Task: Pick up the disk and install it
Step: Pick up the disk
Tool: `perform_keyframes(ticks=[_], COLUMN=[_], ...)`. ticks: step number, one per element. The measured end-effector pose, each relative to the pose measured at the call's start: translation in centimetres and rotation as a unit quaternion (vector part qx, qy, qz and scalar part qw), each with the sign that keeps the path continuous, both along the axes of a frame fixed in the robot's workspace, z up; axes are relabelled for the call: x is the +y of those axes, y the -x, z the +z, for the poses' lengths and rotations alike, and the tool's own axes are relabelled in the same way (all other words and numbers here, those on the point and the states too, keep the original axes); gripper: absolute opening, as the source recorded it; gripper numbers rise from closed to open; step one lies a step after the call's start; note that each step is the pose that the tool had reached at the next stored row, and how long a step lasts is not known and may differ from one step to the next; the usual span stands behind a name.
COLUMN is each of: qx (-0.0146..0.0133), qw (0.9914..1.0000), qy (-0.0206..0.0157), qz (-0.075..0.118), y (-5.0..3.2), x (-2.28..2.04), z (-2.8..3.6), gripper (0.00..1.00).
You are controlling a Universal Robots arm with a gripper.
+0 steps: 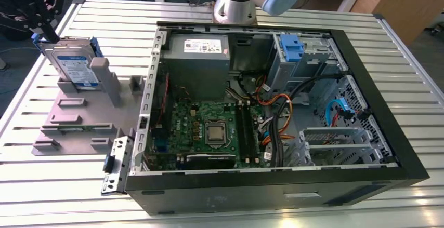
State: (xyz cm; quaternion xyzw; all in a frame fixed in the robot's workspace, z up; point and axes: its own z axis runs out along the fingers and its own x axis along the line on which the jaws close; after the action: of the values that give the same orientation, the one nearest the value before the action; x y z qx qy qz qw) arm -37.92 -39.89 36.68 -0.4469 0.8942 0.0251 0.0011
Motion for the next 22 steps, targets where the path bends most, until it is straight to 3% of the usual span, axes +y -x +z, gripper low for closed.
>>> perform_keyframes(ticks=[22], qx=[0.0], qw=[0.99988], qy=[0.0], qz=[0.016], y=[0.0], x=[0.0], z=[0.0], gripper=[0.11])
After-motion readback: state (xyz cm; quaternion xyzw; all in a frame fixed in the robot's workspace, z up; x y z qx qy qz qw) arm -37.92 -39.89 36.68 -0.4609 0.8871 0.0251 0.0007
